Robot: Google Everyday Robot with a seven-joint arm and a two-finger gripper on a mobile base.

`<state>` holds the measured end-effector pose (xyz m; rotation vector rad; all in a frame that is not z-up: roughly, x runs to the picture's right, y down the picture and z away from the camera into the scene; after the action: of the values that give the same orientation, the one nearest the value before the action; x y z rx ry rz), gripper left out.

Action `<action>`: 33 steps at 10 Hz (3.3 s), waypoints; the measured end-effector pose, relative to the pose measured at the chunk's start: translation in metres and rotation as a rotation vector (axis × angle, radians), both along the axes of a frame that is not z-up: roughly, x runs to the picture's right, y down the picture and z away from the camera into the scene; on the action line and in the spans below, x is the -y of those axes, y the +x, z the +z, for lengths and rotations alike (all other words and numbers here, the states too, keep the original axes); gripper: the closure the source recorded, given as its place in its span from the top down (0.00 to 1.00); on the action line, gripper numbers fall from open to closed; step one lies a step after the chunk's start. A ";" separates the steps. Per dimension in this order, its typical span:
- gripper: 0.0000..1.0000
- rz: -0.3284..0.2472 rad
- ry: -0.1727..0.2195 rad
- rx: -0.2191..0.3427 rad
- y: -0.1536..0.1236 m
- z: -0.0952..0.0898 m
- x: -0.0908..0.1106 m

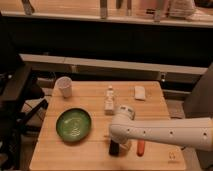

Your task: Place the eraser on the white sponge

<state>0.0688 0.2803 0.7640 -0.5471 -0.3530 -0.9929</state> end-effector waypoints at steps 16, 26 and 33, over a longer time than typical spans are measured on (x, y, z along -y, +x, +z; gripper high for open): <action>0.74 -0.013 -0.015 -0.001 0.008 0.002 -0.010; 0.30 -0.009 -0.003 -0.006 0.012 0.006 -0.001; 0.33 0.010 0.020 -0.011 0.032 0.007 0.019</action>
<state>0.1008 0.2616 0.7710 -0.5322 -0.3360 -0.9822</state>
